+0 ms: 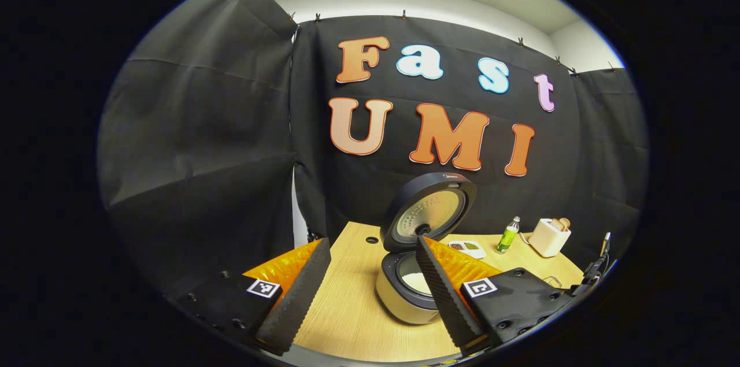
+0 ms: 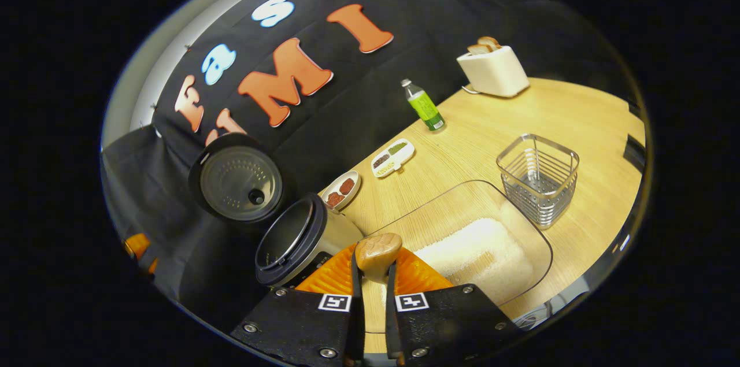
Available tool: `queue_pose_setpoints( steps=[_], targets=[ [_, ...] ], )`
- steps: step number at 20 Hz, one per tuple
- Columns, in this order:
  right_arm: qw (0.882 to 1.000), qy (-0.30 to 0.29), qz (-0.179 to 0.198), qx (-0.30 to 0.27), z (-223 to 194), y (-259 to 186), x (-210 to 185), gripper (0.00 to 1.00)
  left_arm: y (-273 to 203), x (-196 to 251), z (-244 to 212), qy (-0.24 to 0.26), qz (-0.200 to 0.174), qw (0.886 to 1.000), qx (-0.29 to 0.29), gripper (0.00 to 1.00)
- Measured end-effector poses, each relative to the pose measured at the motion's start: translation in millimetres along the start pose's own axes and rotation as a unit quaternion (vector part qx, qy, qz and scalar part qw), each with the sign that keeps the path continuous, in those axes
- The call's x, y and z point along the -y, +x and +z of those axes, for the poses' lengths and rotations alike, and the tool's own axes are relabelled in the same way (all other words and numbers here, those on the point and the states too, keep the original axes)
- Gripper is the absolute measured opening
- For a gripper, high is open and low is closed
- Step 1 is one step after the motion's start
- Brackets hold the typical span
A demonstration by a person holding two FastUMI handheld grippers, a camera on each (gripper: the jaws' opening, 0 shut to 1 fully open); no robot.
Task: Close the left gripper, press the button to open the rice cooker; take a wooden spoon from the chopstick holder with the right hand, scoop a spoonful of rice and pour it into the rice cooker, then put the wooden spoon back into the chopstick holder.
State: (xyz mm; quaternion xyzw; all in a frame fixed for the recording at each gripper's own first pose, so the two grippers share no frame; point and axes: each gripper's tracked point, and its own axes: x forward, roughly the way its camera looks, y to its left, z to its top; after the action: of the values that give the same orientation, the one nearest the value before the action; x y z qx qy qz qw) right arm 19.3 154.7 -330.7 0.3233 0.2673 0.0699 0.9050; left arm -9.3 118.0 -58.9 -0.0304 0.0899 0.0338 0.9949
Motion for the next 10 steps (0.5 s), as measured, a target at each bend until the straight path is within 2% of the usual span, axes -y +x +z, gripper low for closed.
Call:
queue_pose_setpoints(
  steps=[3,6,10],
  targets=[
    [0.995,0.099,-0.009,-0.006,9.4,-6.1,14.9,0.14,-1.4,1.7,-2.8,-0.007,-0.004,1.000,-0.004,0.97],
    [0.986,0.169,0.013,0.006,25.7,-19.4,18.4,0.13,-1.2,2.6,0.2,-0.003,-0.004,1.000,0.000,0.99],
    [0.972,0.236,0.013,0.018,32.9,-32.0,37.9,0.13,2.1,12.9,2.5,0.000,-0.015,1.000,0.003,0.98]
  ],
)
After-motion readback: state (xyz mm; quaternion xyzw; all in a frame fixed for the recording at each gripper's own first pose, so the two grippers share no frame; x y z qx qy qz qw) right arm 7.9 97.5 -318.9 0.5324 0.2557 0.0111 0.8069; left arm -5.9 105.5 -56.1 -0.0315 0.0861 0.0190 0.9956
